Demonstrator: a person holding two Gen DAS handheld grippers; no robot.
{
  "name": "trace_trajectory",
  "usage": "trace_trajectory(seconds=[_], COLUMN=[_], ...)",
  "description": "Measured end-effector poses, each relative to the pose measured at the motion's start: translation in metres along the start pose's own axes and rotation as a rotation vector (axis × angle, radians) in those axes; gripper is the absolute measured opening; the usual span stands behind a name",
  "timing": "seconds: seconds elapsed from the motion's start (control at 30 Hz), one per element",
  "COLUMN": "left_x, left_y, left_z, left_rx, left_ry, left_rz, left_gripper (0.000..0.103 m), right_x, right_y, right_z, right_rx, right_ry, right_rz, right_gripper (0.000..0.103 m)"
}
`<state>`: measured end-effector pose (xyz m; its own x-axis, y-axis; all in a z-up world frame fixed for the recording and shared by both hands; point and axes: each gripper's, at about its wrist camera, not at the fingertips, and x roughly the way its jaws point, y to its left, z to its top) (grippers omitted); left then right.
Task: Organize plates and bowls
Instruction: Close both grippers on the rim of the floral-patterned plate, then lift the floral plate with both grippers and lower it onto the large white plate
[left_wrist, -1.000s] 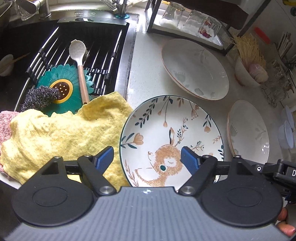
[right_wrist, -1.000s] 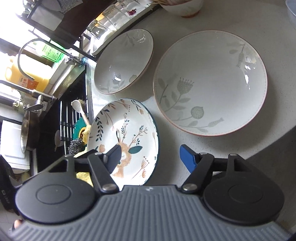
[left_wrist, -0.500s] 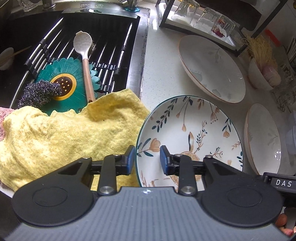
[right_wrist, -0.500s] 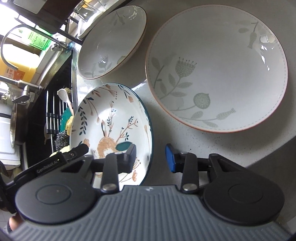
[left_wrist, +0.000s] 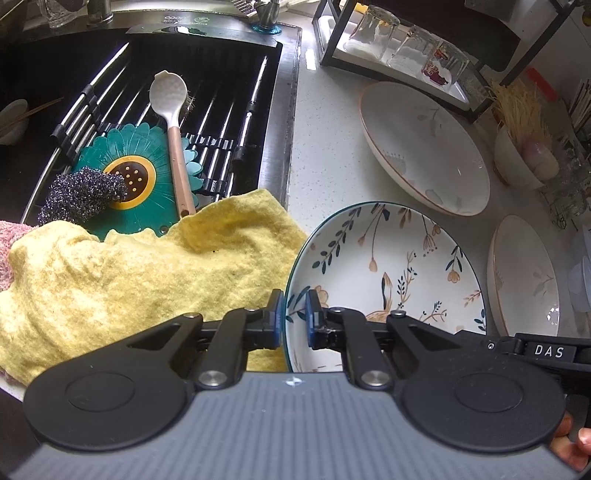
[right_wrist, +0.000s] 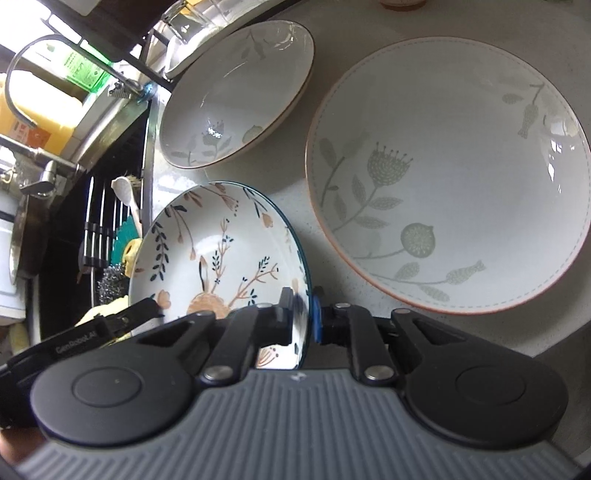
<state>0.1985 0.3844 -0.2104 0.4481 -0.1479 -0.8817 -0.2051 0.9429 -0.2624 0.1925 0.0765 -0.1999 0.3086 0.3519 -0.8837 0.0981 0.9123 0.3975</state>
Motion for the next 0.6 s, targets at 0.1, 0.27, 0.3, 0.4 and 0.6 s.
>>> trace_trajectory(seconds=[0.1,0.27,0.3,0.4,0.6], left_x=[-0.004,-0.018,-0.021,-0.031,-0.05], left_y=[-0.003,-0.012,-0.014,-0.021,-0.037], left_z=[-0.002,-0.001,-0.001,-0.003,-0.006], left_rx=[0.009,0.036,0.039,0.034,0.014], left_ry=[-0.007,-0.02,-0.029,-0.054,-0.106], left_rz=[0.002,-0.003,-0.003,-0.001,-0.009], left_gripper=[0.012,0.01,0.01,0.01,0.01], right_x=[-0.003,-0.013,-0.016,-0.026,-0.048], right_y=[-0.001,-0.004,-0.004,-0.004,-0.011], right_z=[0.002,0.009,0.01,0.011,0.017], right_rx=[-0.033,-0.061,-0.071,-0.103,-0.127], right_ry=[-0.004,-0.014,-0.02,-0.04,-0.076], right_rz=[0.008,0.047,0.053,0.063,0.101], right_gripper=[0.013,0.013,0.013,0.014,0.014])
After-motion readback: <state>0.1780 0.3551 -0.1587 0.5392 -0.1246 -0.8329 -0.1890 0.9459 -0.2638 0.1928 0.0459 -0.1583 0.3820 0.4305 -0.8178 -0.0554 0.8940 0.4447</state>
